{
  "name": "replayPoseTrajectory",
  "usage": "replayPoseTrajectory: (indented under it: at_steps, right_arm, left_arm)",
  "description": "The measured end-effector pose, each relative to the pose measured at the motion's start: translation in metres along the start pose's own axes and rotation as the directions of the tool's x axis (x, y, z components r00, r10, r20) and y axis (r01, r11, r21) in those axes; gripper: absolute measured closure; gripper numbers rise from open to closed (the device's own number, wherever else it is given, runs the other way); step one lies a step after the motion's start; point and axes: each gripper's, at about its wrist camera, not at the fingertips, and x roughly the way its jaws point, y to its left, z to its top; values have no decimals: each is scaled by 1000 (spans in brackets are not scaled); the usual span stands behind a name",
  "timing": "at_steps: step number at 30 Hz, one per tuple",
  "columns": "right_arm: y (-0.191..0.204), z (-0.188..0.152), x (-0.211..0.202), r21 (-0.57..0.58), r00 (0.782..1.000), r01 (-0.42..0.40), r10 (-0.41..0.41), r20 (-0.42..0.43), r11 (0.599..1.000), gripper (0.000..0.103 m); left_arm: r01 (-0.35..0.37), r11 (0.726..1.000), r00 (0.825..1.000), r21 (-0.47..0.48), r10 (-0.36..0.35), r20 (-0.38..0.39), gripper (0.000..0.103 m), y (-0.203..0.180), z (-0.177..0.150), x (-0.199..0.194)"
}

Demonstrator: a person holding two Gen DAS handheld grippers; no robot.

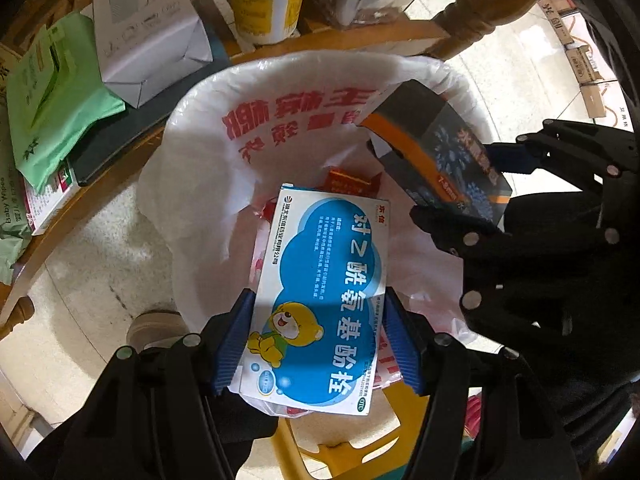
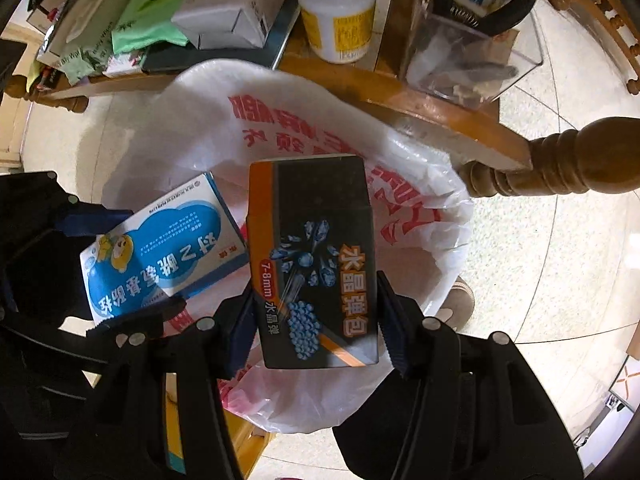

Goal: Collect trash
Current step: 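Open the left tool over the bag while the right tool releases the black-and-orange box, then raise both tools back above the table toward the remaining trash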

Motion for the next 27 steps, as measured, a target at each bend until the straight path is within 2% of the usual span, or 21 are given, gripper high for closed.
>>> replayPoseTrajectory:
  at_steps: [7, 10, 11, 15, 27]
  right_arm:
    - [-2, 3, 8, 10, 1000, -13, 14, -15, 1000, 49]
    - [-2, 5, 9, 14, 1000, -12, 12, -15, 1000, 42]
    - [-3, 5, 9, 14, 1000, -10, 10, -13, 1000, 38]
    - [-5, 6, 7, 17, 1000, -9, 9, -9, 1000, 37]
    - [-8, 9, 5, 22, 1000, -8, 8, -5, 1000, 37]
  left_arm:
    - [-6, 1000, 1000, 0, 6, -5, 43, -6, 4, 4]
    - [6, 1000, 1000, -19, -6, -30, 42, -4, 4, 8]
    - [12, 1000, 999, -20, -13, -34, 39, -4, 4, 9]
    - [-9, 1000, 1000, -22, 8, -30, 35, -2, 2, 9]
    - [-19, 1000, 1000, -22, 19, -19, 35, 2, 3, 9]
